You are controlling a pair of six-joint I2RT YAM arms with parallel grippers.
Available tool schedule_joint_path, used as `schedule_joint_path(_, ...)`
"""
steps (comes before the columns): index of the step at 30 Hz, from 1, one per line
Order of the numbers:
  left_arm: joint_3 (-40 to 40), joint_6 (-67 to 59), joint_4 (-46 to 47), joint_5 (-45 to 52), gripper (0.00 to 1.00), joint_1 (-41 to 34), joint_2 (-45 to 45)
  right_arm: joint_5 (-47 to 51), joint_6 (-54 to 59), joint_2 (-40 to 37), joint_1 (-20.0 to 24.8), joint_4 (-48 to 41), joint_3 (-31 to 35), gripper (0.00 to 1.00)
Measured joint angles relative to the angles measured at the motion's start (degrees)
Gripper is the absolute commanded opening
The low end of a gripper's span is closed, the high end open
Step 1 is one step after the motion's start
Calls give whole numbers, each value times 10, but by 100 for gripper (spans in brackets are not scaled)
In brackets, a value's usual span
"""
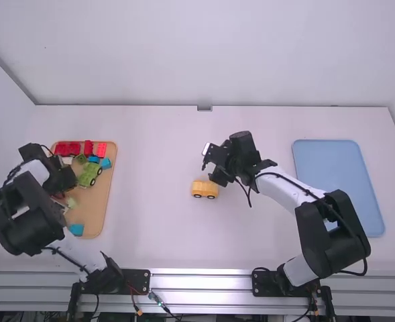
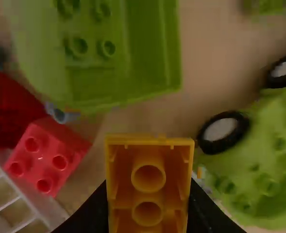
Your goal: Assemble lego blocks to make yellow taxi
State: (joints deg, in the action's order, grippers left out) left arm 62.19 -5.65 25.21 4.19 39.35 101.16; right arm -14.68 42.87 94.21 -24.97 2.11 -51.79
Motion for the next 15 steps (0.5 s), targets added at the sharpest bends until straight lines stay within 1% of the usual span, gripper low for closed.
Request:
schedule_joint_path(4,0,-14,10,43,22,-16,-75,-25,-50,0,0,45,0,99)
schedule_joint_path(8,-2,-66,-6,141,23,-60,-144,-88,-109,0,2,102,0,99)
schedule_joint_path(10,-17,-102,-33,212,24,-100,-181,-140,-146,0,7,141,0,99)
schedule_joint_path(13,-44,-135,-73,287,24,-151,-212,-210,-192,0,23,189,0,99)
schedule_joint_path(14,-62,-146,-106,329,24,-184,-224,-250,-216,0,34,212,0,99)
schedule_joint_path(15,-70,-151,-122,348,24,-200,-227,-279,-230,0,42,228,0,99)
